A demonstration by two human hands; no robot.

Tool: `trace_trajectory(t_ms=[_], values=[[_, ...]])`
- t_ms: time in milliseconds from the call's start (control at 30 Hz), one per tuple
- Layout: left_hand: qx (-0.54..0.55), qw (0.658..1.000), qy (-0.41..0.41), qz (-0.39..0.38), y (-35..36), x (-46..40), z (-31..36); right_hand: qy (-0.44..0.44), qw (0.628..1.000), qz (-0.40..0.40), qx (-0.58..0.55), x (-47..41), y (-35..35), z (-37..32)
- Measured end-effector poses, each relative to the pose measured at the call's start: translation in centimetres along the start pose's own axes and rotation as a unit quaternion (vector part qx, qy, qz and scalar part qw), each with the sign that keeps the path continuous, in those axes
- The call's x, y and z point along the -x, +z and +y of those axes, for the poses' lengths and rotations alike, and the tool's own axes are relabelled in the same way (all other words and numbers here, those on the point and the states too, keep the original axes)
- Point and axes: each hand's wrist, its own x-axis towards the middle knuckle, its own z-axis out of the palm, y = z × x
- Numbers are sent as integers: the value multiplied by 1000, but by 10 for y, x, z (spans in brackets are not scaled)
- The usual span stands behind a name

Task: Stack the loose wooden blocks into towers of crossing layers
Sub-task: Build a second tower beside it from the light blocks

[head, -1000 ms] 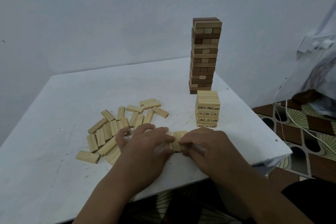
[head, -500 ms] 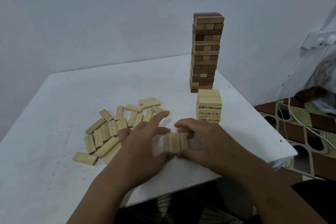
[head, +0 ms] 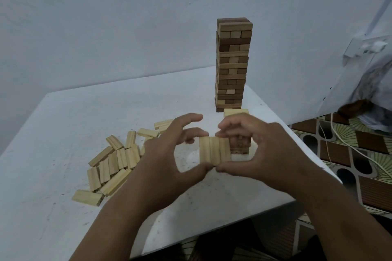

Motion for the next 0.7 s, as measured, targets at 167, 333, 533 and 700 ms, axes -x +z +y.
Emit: trace_trajectory(t_ms=[167,333,533,700], values=[[22,1000,13,16,9,-30,10,-20,997,54,47,-13,-24,4],[-6,1000,-1,20,21,-63,15,-22,994,84,67,-27,-41,18],[-7,1000,-16,16,34,-79,16,7,995,64,75,-39,-51,36],[-1,999,-39,9,38,-84,16,15,996,52,75,-43,-51,46]])
